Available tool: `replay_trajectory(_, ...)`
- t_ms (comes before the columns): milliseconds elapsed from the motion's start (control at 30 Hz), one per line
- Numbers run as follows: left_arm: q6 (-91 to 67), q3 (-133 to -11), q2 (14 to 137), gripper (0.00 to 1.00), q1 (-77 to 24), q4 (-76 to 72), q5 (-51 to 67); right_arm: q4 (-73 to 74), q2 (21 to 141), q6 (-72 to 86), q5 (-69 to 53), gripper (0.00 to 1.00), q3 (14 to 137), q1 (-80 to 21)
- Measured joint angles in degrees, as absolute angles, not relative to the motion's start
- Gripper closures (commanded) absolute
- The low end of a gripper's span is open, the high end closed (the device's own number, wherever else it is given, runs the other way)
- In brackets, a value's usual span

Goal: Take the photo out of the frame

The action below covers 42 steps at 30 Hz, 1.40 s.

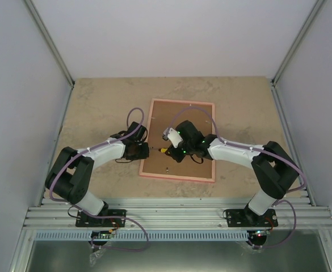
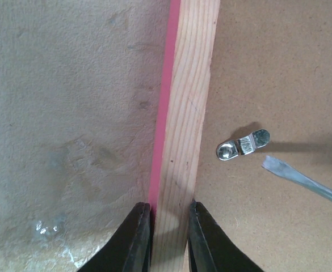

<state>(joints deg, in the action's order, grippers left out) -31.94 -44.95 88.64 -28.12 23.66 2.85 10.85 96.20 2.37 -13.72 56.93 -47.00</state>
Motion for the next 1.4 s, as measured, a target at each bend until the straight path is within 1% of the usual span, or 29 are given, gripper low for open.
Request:
replay_trajectory(233,-32.3,-44.9,88.6,0.85,-28.1,23.6,3.0,9.8,93.0,2.7,-14.4,1.0,55.4,-46.6)
replay_trajectory(433,-34.5,-43.7,87.4,0.84,-29.6,23.6,3.0,7.3,90.3,4.1,-12.2,1.0,52.7,-45.1)
replay_trajectory(500,-35.5,-42.8,86.6,0.79,-30.3,23.4,3.0,6.4,89.4,4.6,-11.4,1.0,51.8,-44.4)
replay_trajectory(667,-38.7,-41.0,83.9,0.58,-30.9,24.9,3.0,4.1,87.3,6.1,-9.6,1.0,49.7,-42.8)
replay_trajectory(867,-39.9,-43.6,82.0,0.5,-30.9,26.2,-0.5,2.4,86.5,7.0,-8.6,0.99,48.6,-42.0)
replay_trajectory(967,-39.5,-47.0,82.7,0.49,-30.1,25.8,-1.8,1.9,86.3,7.3,-8.3,1.0,48.2,-41.9)
replay_trajectory(1133,-37.1,-54.7,89.3,0.5,-25.8,21.9,-2.1,0.8,86.2,7.4,-7.9,1.0,47.8,-41.8)
replay_trajectory(1267,-34.6,-59.2,96.0,0.53,-23.3,20.1,-1.7,0.3,86.2,7.4,-7.2,1.0,47.7,-41.8)
replay_trajectory(1400,-32.5,-62.6,102.2,0.56,-22.9,19.1,-1.0,-0.4,86.2,7.4,-6.8,1.0,47.4,-41.8)
